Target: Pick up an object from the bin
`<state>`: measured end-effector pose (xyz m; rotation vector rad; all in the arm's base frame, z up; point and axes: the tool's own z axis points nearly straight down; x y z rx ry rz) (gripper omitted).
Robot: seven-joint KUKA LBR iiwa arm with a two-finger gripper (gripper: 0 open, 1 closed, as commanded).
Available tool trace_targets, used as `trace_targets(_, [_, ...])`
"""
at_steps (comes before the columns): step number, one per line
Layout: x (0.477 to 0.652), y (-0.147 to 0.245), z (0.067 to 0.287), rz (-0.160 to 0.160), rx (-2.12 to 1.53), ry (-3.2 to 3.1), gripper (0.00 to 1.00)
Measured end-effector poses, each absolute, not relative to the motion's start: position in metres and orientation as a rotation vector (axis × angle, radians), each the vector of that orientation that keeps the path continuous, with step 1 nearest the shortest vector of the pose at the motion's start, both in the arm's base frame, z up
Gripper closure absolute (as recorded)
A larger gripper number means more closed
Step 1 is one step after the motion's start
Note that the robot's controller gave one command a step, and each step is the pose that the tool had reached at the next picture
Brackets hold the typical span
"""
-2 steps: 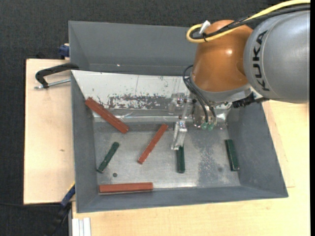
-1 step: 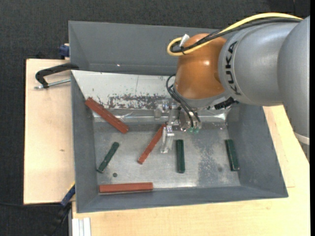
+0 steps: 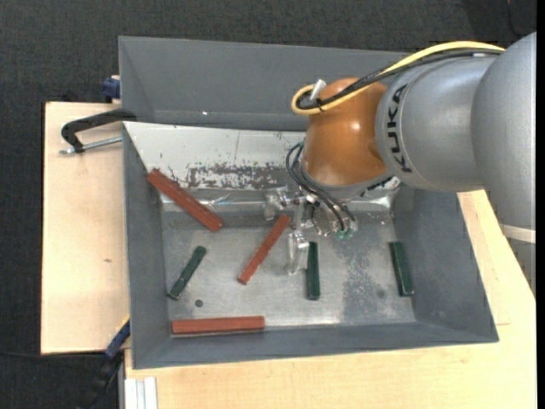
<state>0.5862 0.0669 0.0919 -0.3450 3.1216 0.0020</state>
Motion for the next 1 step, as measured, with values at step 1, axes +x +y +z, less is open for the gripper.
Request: trace_targets(1, [0.5557, 0.0961, 0.0708, 0.003, -0.327, 3.124, 1.0])
